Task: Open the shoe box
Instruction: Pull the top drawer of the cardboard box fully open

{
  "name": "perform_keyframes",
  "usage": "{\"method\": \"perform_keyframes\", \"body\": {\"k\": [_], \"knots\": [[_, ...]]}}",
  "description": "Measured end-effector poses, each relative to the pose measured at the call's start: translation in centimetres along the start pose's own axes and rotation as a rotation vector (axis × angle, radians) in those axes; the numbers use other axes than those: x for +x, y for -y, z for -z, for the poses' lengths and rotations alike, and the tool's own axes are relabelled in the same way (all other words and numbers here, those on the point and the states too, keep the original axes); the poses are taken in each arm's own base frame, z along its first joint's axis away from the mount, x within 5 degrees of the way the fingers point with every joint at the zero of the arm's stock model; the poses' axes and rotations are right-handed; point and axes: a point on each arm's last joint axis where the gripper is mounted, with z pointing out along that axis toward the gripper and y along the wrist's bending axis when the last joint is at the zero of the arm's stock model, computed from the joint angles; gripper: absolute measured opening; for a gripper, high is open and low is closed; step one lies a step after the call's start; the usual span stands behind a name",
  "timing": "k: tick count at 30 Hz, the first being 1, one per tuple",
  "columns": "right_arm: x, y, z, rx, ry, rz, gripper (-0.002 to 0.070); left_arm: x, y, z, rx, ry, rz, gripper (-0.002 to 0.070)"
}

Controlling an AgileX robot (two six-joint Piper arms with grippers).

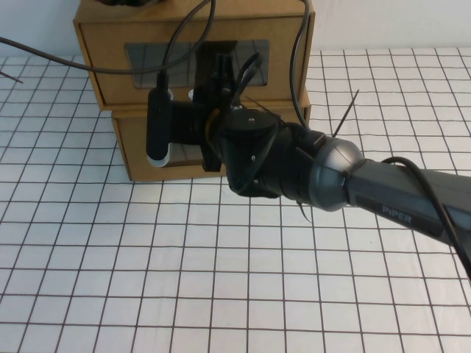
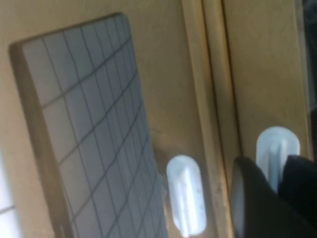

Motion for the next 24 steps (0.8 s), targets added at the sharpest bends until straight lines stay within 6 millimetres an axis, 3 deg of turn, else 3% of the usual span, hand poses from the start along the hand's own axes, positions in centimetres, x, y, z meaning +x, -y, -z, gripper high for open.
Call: {"method": "perform_keyframes", "body": {"k": [11, 18, 24], "knots": [[0.4, 0.2, -0.1, 0.035, -0.044, 0.047, 0.0022, 0.0, 0.0, 0.0, 0.001, -0.001, 0.000, -0.0002], [0.0, -0.4, 0.4, 0.044, -0.078, 0.067, 0.0009, 0.0, 0.2, 0.1, 0.012, -0.007, 0.009, -0.0002], [-0.2, -1.0, 2.5, 0.024, -0.077, 0.094, 0.0007, 0.1, 0.3, 0.2, 0.024, -0.020, 0.020, -0.0002]]}}
